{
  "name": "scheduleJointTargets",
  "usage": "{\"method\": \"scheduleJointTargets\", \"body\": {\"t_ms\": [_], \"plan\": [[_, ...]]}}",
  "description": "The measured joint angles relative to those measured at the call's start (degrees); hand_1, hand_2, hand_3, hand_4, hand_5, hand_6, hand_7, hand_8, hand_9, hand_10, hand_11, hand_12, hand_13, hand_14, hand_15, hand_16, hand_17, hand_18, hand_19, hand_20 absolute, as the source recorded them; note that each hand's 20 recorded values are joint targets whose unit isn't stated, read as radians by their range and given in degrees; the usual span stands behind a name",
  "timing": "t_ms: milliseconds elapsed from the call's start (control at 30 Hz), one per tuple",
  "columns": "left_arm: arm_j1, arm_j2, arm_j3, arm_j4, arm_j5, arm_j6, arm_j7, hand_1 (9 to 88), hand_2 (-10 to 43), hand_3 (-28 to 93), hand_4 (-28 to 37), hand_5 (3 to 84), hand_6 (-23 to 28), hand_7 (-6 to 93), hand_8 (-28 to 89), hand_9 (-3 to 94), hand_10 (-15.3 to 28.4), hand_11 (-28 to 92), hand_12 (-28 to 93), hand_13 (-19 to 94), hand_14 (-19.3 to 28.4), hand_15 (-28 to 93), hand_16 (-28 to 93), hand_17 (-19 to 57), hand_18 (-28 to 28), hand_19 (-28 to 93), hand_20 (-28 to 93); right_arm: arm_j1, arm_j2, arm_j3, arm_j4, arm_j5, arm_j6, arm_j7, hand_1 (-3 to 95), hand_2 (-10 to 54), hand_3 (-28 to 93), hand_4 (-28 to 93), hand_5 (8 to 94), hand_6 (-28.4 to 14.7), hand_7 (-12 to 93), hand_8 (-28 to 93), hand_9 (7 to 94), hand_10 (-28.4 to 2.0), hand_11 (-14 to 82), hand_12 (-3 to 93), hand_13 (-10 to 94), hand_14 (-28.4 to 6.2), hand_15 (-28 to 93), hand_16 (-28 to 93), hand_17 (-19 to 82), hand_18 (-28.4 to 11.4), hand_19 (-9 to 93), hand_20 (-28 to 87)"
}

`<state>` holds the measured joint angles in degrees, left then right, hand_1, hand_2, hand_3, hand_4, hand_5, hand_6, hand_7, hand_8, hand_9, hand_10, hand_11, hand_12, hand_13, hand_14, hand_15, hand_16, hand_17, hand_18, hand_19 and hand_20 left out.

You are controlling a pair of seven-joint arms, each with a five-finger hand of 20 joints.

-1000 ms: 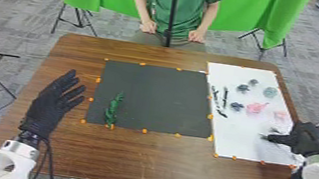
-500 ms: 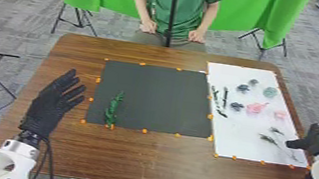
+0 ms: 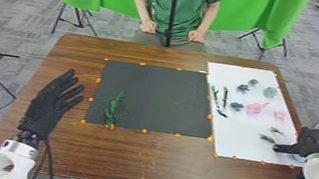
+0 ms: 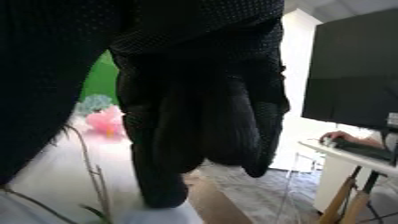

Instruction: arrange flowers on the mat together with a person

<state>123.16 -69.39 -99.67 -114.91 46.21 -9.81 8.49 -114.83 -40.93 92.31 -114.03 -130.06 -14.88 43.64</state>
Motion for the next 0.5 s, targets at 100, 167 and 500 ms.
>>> {"method": "scheduleJointTargets", "body": {"t_ms": [100,167,500], "plan": [[0.2,-0.05,-0.01,-0.02,-0.01,0.03,0.05,28.4,-6.8,67,-25.4,27.7,2.9,15.2,-9,19.3,9.5,14,17,20,11.2,20,4,-9.6,20.0,39,8,0.0,-0.2,1.1,0.1,6.5,3.2,-1.3,75.0,-6.7,25,-26,78.7,1.7,39,9,78.8,-8.2,60.1,42.7,75,-7.2,73,31,32,-15.2,73,40],[0.3,-0.07,-0.02,-0.03,-0.03,0.05,0.07,28.4,-6.7,67,-25.5,27.8,2.9,15.2,-9,19.3,9.4,14,17,20,11.2,20,4,-9.6,20.0,39,8,-0.2,-0.5,2.2,0.4,11.1,4.6,-3.1,59.8,-9.2,56,-28,81.1,1.2,40,7,81.6,-8.3,60.8,41.6,78,-7.9,73,30,34,-17.4,77,35],[0.3,-0.32,-0.08,-0.02,-0.07,0.07,0.07,28.3,-6.7,67,-25.4,27.8,2.9,15.2,-9,19.3,9.5,14,17,20,11.2,20,4,-9.6,20.0,39,8,-3.0,-1.0,2.1,1.4,14.0,14.1,-7.4,47.3,-9.5,82,-25,80.5,-0.8,51,9,84.1,-8.8,69.0,40.7,80,-8.9,81,30,36,-19.2,83,35]]}}
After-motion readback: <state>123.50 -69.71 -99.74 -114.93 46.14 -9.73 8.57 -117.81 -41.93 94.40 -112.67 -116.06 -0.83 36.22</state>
